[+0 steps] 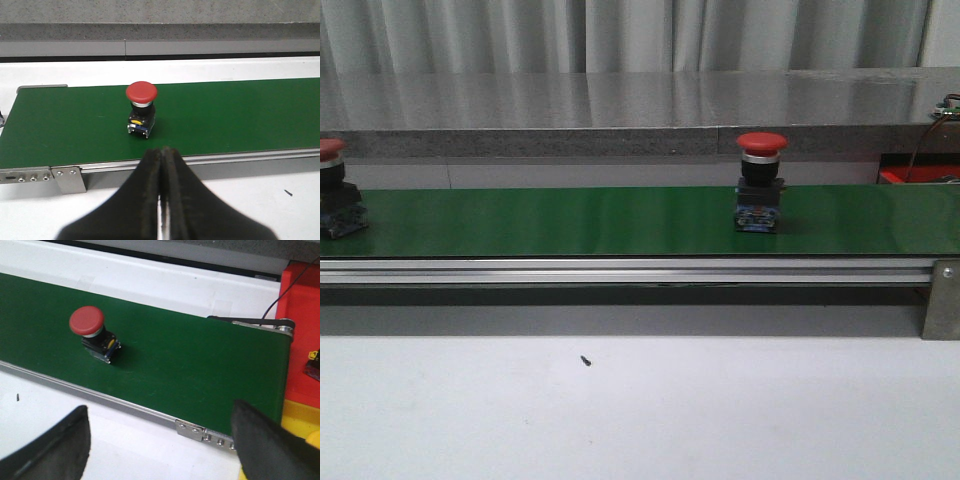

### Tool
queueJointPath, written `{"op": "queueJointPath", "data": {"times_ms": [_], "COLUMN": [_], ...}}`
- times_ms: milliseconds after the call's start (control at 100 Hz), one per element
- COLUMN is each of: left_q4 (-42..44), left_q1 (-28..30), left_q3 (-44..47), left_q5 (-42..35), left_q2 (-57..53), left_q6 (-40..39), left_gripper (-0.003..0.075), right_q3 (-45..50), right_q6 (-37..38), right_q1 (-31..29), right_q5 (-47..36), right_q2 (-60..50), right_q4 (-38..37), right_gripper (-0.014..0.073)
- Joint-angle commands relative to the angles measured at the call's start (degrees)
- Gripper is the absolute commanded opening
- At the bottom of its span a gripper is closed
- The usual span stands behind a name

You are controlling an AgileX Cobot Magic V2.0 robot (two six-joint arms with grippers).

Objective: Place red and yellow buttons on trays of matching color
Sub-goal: 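Grasp the first red button at the belt's end with the right gripper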

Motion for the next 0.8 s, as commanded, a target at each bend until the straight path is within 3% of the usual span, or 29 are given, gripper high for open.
{"op": "queueJointPath", "data": {"times_ms": [0,390,790], "left_q4": [-1.1,-1.1,-1.1], "left_q1": [-0.5,-0.5,-0.5], "left_q3": [-1.5,-1.5,-1.5], "left_q5": [-4.4,-4.4,-4.0], "left_q2": [0.0,0.0,0.0], "left_q6": [0.0,0.0,0.0], "left_gripper": [-0.0019,-0.002,-0.002], "right_q3": [-4.4,-17.5,-19.5], "right_q6": [-0.7,-0.8,-0.8], "right_q1": [-0.1,7.1,9.1], "right_q5": [0.9,4.0,1.1], "right_q2": [2.4,22.2,31.6], "right_q4": [1.3,-3.8,-4.0], "right_gripper": [0.0613,0.0593,0.0593]}}
